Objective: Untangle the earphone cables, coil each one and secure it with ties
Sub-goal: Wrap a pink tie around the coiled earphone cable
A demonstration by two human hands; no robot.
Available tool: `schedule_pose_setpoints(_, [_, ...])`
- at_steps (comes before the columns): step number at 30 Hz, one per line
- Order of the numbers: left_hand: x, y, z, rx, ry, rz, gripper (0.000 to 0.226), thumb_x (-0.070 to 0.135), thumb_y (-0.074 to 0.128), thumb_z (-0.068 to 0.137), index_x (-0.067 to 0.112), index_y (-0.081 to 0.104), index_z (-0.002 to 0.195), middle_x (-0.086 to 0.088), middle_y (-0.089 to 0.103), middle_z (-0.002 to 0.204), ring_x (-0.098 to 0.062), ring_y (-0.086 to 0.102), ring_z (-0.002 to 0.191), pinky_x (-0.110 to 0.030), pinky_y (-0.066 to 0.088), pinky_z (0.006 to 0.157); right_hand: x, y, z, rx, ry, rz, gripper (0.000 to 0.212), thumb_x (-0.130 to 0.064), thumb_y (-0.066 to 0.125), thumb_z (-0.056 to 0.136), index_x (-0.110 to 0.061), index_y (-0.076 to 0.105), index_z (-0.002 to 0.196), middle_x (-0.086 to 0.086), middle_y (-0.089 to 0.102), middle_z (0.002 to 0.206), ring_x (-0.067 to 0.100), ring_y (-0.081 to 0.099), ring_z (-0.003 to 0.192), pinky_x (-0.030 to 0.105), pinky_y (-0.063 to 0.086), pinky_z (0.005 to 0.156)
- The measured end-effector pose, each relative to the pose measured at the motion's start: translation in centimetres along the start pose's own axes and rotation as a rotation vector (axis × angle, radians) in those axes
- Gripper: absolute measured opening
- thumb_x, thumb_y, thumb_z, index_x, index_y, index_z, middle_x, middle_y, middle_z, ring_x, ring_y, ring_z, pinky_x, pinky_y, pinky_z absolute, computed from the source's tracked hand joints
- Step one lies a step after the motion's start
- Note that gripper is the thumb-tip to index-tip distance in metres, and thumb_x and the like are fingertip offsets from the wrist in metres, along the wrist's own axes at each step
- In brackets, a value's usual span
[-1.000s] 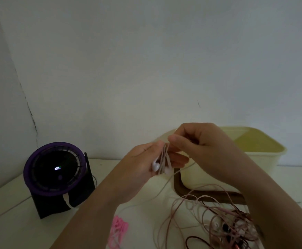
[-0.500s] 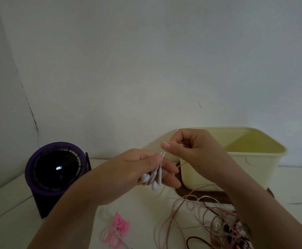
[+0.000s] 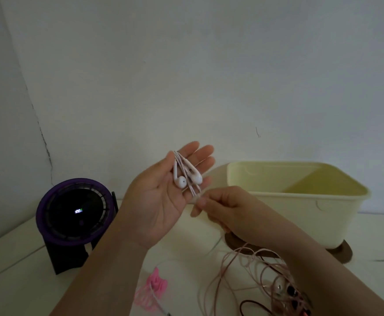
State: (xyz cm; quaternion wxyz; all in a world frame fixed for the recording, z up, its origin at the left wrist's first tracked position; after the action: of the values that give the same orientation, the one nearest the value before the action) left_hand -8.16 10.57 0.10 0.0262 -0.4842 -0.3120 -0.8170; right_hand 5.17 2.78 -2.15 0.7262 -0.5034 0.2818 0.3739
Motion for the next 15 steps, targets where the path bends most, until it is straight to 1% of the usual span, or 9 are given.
schedule_pose_setpoints(2, [-0.2,-0.3,0.3,0.078,0.113,0.135,0.043,0.030,0.040,0.082,0.008,0.057,0.114,-0.005,0.072,0.107,-0.016,0.068,0.101,-0.033,0.052,0.091,-0.6,-0.1,-0.3,-0.068,-0.001,-0.079,0.024,-0.034,0.050,0.095,-0.032,0.068,0.080,-0.014,0.042,0.047,0.001,0.038,0.044,0.017,0.034,0.052])
schedule_pose_setpoints(5, [-0.9,-1.2,0.8,0.162,0.139,0.428,0.030,0.027,0.037,0.095,0.013,0.060,0.107,0.001,0.073,0.100,-0.011,0.068,0.098,-0.031,0.053,0.089,-1.7,-1.1,-0.7,-0.076,-0.022,-0.064,0.023,-0.029,0.050,0.095,-0.029,0.067,0.079,-0.015,0.045,0.047,0.000,0.042,0.045,0.017,0.038,0.052])
schedule_pose_setpoints(6, [-0.9,-1.4,0.8,0.159,0.138,0.557,0.029,0.029,0.038,0.097,0.017,0.063,0.103,0.004,0.073,0.099,-0.009,0.067,0.099,-0.031,0.049,0.090,-2.1,-1.5,-0.9,-0.061,-0.041,-0.033,0.024,-0.026,0.050,0.095,-0.025,0.067,0.079,-0.014,0.045,0.048,0.000,0.042,0.046,0.017,0.039,0.052])
schedule_pose_setpoints(8, [-1.0,-2.0,0.6,0.123,0.118,0.809,0.034,0.042,0.040,0.093,0.027,0.071,0.092,0.010,0.073,0.093,-0.005,0.066,0.095,-0.033,0.044,0.092,-2.8,-2.3,-1.1,-0.011,-0.077,0.025,0.025,-0.022,0.050,0.095,-0.018,0.068,0.078,-0.011,0.045,0.048,0.004,0.041,0.047,0.018,0.038,0.051])
schedule_pose_setpoints(9, [-1.1,-2.1,0.4,0.088,0.097,0.911,0.036,0.047,0.040,0.092,0.029,0.072,0.088,0.011,0.072,0.087,-0.004,0.065,0.091,-0.033,0.043,0.093,-2.9,-2.6,-1.2,0.021,-0.088,0.055,0.026,-0.022,0.049,0.095,-0.016,0.068,0.078,-0.009,0.044,0.048,0.007,0.039,0.047,0.020,0.036,0.050])
schedule_pose_setpoints(10, [-1.3,-1.9,0.1,0.044,0.067,0.962,0.040,0.050,0.040,0.092,0.028,0.072,0.086,0.007,0.071,0.082,-0.004,0.065,0.088,-0.034,0.044,0.094,-3.0,-2.9,-1.2,0.056,-0.090,0.083,0.028,-0.023,0.048,0.095,-0.015,0.067,0.077,-0.008,0.043,0.048,0.010,0.037,0.047,0.022,0.034,0.050])
schedule_pose_setpoints(11, [-1.4,-1.6,-0.1,0.002,0.028,0.972,0.043,0.050,0.037,0.092,0.026,0.073,0.086,-0.001,0.071,0.082,-0.007,0.066,0.086,-0.035,0.045,0.096,-2.9,-3.1,-1.2,0.094,-0.086,0.105,0.029,-0.024,0.047,0.095,-0.016,0.067,0.075,-0.007,0.041,0.049,0.011,0.034,0.047,0.023,0.031,0.049])
schedule_pose_setpoints(13, [-1.6,-1.1,-0.6,-0.103,-0.081,0.835,0.045,0.044,0.034,0.089,0.025,0.074,0.087,-0.017,0.069,0.087,-0.012,0.067,0.081,-0.034,0.047,0.092,-2.4,-3.3,-1.0,0.164,-0.082,0.125,0.032,-0.027,0.046,0.095,-0.020,0.067,0.072,-0.005,0.039,0.049,0.011,0.031,0.046,0.021,0.029,0.048])
schedule_pose_setpoints(15, [-1.2,-0.7,-0.8,-0.198,-0.168,0.628,0.041,0.043,0.041,0.089,0.021,0.076,0.088,-0.014,0.070,0.082,-0.015,0.067,0.078,-0.028,0.051,0.083,-1.7,-3.0,-0.6,0.207,-0.070,0.127,0.033,-0.026,0.046,0.096,-0.022,0.065,0.069,-0.009,0.038,0.048,0.007,0.030,0.044,0.018,0.028,0.046])
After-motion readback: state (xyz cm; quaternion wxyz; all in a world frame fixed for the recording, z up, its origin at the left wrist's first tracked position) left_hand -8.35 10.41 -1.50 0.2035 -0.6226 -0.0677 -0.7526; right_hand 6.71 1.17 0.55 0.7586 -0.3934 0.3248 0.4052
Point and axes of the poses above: each hand's wrist, its own z-axis towards the middle knuckle, its own y-axis out of the palm, x = y × z, the point moved 1 cm from there along z, towards the middle knuckle
